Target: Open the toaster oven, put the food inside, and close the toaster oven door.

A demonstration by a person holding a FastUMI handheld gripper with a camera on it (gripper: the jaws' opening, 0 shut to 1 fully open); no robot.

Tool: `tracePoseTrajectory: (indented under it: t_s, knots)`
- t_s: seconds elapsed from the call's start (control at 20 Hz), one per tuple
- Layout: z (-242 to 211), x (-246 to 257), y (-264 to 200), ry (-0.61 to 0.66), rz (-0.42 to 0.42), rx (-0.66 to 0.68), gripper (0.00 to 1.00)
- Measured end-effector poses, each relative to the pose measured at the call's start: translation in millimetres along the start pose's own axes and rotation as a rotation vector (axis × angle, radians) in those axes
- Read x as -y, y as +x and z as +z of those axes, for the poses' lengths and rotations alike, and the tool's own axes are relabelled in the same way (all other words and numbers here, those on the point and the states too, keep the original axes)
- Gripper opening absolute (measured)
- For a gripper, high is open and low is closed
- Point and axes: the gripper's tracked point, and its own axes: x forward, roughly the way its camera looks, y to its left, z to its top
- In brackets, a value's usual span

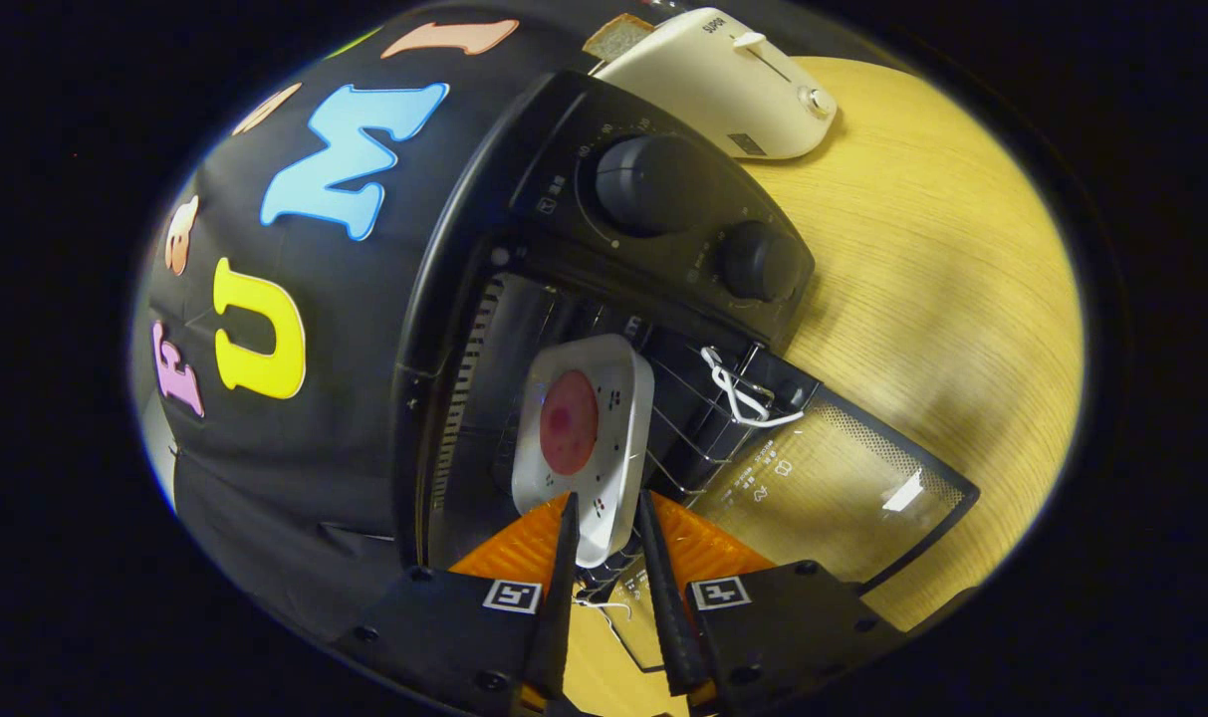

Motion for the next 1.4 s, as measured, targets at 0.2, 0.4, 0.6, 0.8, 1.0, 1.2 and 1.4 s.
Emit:
tracePoseTrajectory:
  t_s: [0.2, 0.4, 0.6, 0.8, 1.0, 1.2, 1.4]
  knots:
    - [-6, 5, -20, -0.036, -0.006, -0.001, 0.86]
    - [-20, 7, -48, -0.132, -0.004, -0.02, 0.98]
    - [-26, 6, -77, -0.223, -0.002, -0.015, 0.98]
    - [-34, 10, -98, -0.35, -0.021, -0.01, 0.98]
    - [-53, 18, -113, -0.474, -0.048, -0.031, 0.98]
    - [-77, 32, -124, -0.626, -0.089, -0.078, 0.98]
    - [-94, 52, -122, -0.783, -0.183, -0.131, 0.98]
